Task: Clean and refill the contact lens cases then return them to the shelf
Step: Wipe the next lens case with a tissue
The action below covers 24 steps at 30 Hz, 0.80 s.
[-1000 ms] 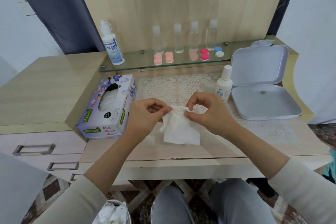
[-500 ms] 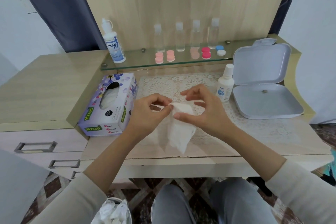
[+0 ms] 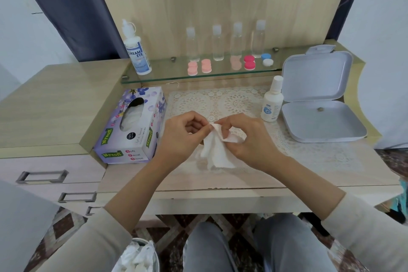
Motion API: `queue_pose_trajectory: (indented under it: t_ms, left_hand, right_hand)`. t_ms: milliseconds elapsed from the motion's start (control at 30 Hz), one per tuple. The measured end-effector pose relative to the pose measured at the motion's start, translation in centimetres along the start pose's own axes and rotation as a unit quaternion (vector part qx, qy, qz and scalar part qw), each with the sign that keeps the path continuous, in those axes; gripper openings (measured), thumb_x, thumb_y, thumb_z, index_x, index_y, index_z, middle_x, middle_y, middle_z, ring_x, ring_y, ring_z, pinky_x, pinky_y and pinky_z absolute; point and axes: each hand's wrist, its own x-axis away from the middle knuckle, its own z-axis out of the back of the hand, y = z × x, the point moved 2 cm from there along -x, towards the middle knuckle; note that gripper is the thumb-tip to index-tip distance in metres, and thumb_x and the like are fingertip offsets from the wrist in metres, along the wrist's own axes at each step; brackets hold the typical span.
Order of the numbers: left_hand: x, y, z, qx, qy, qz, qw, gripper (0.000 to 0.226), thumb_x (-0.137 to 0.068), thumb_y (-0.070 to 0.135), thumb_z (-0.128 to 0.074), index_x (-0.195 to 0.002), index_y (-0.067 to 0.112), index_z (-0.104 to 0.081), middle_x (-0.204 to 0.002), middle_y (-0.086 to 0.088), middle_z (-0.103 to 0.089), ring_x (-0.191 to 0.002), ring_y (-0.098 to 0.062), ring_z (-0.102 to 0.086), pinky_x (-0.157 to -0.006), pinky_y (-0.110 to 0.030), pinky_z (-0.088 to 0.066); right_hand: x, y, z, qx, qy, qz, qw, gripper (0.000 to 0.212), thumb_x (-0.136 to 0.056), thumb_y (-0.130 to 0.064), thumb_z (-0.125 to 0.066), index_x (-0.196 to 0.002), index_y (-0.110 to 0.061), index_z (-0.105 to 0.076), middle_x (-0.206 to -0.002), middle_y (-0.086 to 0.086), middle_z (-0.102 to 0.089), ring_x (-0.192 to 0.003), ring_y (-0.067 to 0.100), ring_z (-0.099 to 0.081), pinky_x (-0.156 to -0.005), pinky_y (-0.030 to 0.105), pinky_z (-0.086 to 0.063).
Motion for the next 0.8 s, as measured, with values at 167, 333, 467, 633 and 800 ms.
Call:
queue_pose_trajectory:
  t_ms: [167, 333, 467, 633, 800]
  left_hand:
    - [0.0, -0.1, 0.1, 0.013, -0.001, 0.013, 1.000, 0.019, -0.078, -0.003, -0.066, -0.071, 0.014, -0.062, -0.068, 0.001, -0.062, -0.059, -0.002, -0.057, -0.058, -0.015, -0.050]
    - [0.1, -0.1, -0.2, 0.034, -0.013, 0.021, 0.999, 0.016, -0.079, -0.002, -0.066, -0.073, 0.013, -0.063, -0.069, -0.002, -0.063, -0.059, -0.002, -0.059, -0.057, -0.015, -0.051]
    - [0.3, -0.2, -0.5, 0.075, -0.022, 0.036, 0.996, 0.010, -0.079, 0.003, -0.067, -0.078, 0.012, -0.063, -0.074, -0.004, -0.065, -0.064, -0.005, -0.060, -0.061, -0.017, -0.052]
    - [0.8, -1.1, -0.9, 0.066, -0.037, 0.023, 0.997, 0.037, -0.066, 0.021, -0.080, -0.084, 0.025, -0.048, -0.102, 0.004, -0.066, -0.095, -0.006, -0.062, -0.080, -0.023, -0.052]
    - [0.9, -1.3, -1.0, 0.018, -0.036, 0.011, 0.999, 0.028, -0.070, 0.008, -0.076, -0.082, 0.025, -0.059, -0.086, 0.010, -0.062, -0.080, -0.001, -0.058, -0.070, -0.017, -0.046]
  right_hand:
    - [0.0, 0.1, 0.1, -0.074, -0.034, -0.053, 0.995, 0.023, -0.070, -0.034, -0.066, -0.074, -0.013, -0.075, -0.083, -0.003, -0.069, -0.078, 0.007, -0.063, -0.074, 0.022, -0.048]
    - [-0.1, 0.6, 0.1, -0.068, -0.049, -0.080, 0.993, 0.014, -0.073, -0.002, -0.069, -0.078, -0.014, -0.075, -0.075, -0.015, -0.058, -0.076, 0.004, -0.056, -0.072, 0.013, -0.045]
    - [-0.2, 0.5, 0.3, -0.090, -0.026, -0.122, 0.988, 0.035, -0.067, 0.009, -0.068, -0.071, -0.022, -0.052, -0.069, -0.008, -0.054, -0.064, 0.005, -0.051, -0.061, 0.019, -0.046]
    - [-0.2, 0.7, 0.4, -0.119, 0.030, -0.166, 0.978, 0.040, -0.066, 0.006, -0.074, -0.066, -0.019, -0.043, -0.063, -0.004, -0.050, -0.057, 0.011, -0.053, -0.055, 0.032, -0.049]
    - [0.0, 0.7, 0.3, -0.123, 0.030, -0.185, 0.975, 0.030, -0.070, 0.001, -0.074, -0.063, -0.017, -0.051, -0.068, -0.004, -0.058, -0.062, 0.015, -0.064, -0.062, 0.031, -0.053]
